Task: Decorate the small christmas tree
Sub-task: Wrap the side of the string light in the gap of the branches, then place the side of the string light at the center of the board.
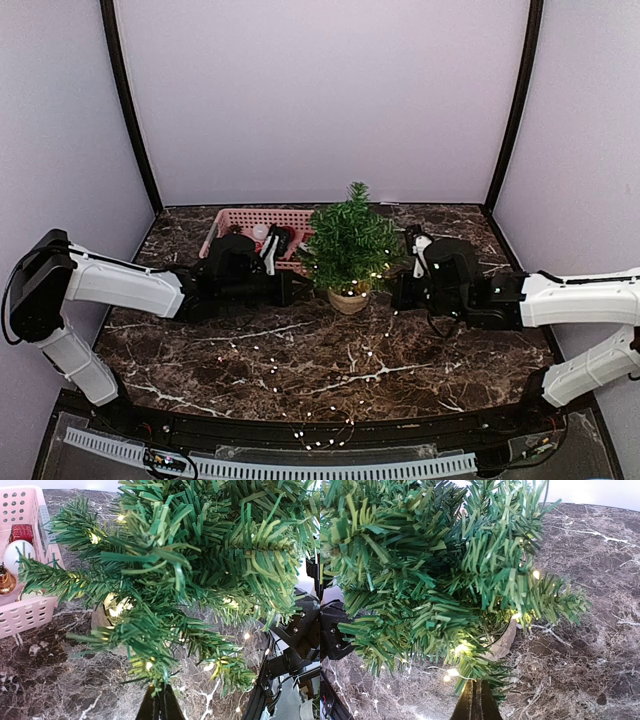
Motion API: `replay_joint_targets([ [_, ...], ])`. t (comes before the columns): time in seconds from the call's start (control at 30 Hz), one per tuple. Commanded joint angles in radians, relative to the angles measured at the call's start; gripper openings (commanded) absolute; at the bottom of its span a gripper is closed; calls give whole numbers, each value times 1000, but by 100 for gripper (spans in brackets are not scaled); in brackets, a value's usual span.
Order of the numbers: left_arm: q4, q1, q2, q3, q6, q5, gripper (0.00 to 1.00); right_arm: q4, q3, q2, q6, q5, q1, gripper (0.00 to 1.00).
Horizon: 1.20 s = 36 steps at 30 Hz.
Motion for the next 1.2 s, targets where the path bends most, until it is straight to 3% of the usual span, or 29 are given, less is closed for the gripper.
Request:
replay_joint_targets([
  [0.0,-23,18,-10,20,39,10,0,34,41,10,-18,6,-13,0],
  [0.6,-29,76,56,64,128,16,1,105,56,84,-16,-44,-51,0],
  [0.73,-40,75,47,67,145,21,15,149,56,96,-26,-96,-53,0],
  [0.93,-83,76,-89,-3,167,-78,54,165,38,83,-11,-129,-53,1],
  [1.07,-131,76,-209,-65,156,-127,71,179,-24,8,20,-142,-53,28],
  [1.17,-144,74,-266,-112,117,-122,74,178,-77,-71,32,-165,-52,50],
])
